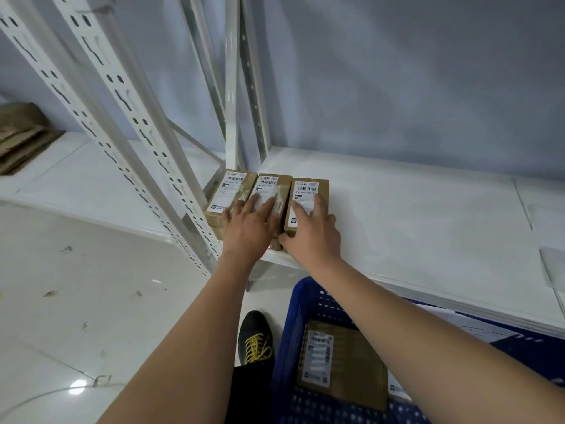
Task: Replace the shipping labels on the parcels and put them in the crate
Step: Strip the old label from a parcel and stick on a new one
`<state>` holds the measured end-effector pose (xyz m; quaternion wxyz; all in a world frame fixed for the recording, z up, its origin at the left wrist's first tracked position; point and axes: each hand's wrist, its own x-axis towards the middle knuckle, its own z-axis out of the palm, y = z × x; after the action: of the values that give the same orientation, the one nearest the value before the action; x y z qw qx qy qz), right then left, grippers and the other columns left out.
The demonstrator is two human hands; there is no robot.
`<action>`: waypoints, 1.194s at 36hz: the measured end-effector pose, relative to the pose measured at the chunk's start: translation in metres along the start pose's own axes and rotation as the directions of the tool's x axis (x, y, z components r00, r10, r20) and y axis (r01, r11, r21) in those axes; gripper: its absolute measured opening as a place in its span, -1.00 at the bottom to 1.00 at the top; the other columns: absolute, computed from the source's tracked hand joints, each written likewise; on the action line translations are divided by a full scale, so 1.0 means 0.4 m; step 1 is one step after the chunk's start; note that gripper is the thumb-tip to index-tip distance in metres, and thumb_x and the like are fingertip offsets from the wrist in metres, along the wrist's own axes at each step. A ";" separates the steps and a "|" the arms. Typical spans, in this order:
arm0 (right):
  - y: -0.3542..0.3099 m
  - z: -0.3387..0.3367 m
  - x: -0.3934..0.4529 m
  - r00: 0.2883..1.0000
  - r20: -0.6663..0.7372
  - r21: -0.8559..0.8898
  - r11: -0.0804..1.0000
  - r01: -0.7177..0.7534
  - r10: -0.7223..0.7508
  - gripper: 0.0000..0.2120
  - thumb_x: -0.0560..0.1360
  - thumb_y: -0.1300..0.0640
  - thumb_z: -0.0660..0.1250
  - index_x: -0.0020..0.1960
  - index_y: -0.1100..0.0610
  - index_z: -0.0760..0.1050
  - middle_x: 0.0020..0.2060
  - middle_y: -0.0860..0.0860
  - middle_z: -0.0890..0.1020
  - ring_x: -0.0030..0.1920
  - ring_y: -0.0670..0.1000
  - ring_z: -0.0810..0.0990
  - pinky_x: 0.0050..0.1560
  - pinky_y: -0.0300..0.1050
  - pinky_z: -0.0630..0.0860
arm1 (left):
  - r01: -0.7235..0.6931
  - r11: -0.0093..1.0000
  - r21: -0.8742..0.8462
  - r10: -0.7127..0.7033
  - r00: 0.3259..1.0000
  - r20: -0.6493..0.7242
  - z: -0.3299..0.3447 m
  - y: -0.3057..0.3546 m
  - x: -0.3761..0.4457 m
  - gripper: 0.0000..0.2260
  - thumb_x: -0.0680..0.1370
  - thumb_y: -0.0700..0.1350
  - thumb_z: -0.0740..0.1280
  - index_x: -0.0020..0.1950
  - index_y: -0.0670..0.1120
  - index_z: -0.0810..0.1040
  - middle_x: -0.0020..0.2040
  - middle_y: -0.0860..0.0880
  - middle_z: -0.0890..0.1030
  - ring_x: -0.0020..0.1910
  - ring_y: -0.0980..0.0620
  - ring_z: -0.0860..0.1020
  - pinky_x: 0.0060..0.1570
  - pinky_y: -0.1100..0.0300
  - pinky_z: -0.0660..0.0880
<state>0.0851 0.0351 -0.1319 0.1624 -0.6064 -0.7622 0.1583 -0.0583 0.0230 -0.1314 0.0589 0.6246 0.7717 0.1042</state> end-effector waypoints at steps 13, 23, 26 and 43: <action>0.016 -0.020 -0.011 0.998 -0.052 -0.009 1.000 0.019 -0.019 -0.32 0.49 -0.17 0.39 0.55 -0.06 0.27 0.56 0.09 0.14 0.29 0.22 0.38 0.15 0.02 0.51 | 0.021 0.998 -0.067 -0.022 1.000 -0.011 -0.015 0.009 0.005 -0.59 0.69 0.18 0.11 0.53 0.20 0.38 0.59 0.02 0.31 0.57 -0.14 0.20 0.53 -0.19 0.07; 0.105 -0.179 -0.082 0.982 -0.157 0.059 0.991 0.116 -0.106 -0.30 0.49 -0.17 0.42 0.56 -0.07 0.27 0.57 -0.01 0.13 0.35 0.15 0.35 0.22 0.01 0.51 | -0.012 0.927 -0.375 -0.040 0.990 -0.132 -0.076 0.175 -0.026 -0.62 0.70 0.05 0.17 0.42 -0.10 0.52 0.48 -0.12 0.46 0.49 -0.15 0.38 0.43 -0.06 0.31; 0.151 -0.236 -0.128 0.976 -0.183 0.088 0.986 0.139 -0.121 -0.31 0.49 -0.17 0.42 0.56 -0.07 0.28 0.59 -0.03 0.13 0.38 0.14 0.35 0.27 0.04 0.49 | 0.026 0.779 -0.627 -0.054 0.998 -0.027 -0.099 0.250 -0.072 -0.60 0.70 0.06 0.18 0.48 -0.08 0.48 0.41 -0.08 0.54 0.35 -0.09 0.52 0.35 0.01 0.42; 0.455 -0.449 -0.441 0.998 -0.067 0.434 0.901 0.009 0.022 -0.40 0.42 0.10 0.57 0.42 -0.10 0.48 0.55 -0.27 0.14 0.42 -0.27 0.35 0.40 -0.26 0.40 | 0.452 0.168 -0.876 0.212 0.852 0.479 -0.038 0.584 -0.346 -0.55 0.58 -0.08 0.46 0.42 0.07 0.42 0.13 -0.09 0.72 0.04 -0.06 0.72 0.04 -0.05 0.68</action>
<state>0.3603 -0.0899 -0.0603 0.3194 -0.5625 -0.6996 0.3034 0.1902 -0.0671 -0.0673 0.6507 0.3739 0.5249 0.4017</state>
